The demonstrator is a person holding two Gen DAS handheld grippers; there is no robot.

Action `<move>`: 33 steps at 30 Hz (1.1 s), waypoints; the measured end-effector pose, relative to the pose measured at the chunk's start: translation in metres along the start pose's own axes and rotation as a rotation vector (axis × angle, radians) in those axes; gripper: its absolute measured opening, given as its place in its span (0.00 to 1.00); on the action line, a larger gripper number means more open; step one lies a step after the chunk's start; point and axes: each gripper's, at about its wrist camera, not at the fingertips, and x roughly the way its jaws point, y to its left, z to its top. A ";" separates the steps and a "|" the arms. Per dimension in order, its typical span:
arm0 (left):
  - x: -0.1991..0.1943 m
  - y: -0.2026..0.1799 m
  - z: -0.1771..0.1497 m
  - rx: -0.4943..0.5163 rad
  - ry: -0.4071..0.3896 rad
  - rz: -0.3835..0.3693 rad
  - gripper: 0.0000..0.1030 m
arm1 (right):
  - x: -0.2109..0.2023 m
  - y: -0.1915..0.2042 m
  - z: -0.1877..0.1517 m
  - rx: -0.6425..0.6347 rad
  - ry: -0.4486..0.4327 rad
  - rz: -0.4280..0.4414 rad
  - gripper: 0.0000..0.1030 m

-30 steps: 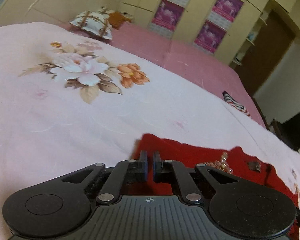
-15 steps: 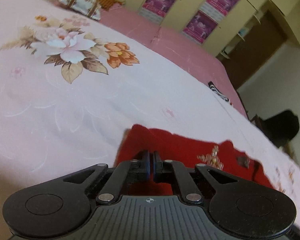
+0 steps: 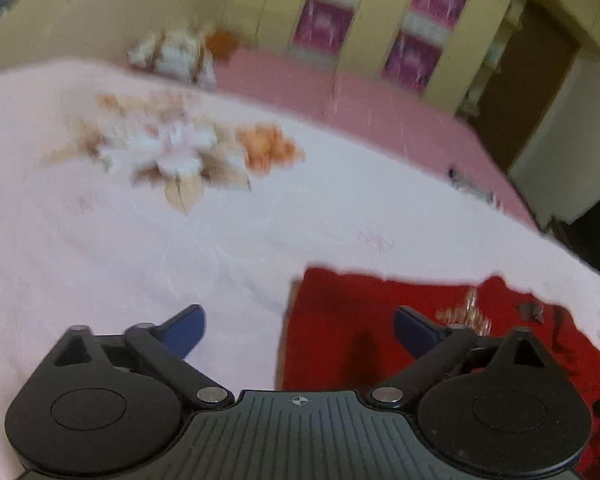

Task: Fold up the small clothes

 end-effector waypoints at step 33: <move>-0.045 -0.034 -0.015 0.110 -0.004 -0.058 0.09 | -0.035 0.007 0.005 0.034 -0.046 0.008 0.36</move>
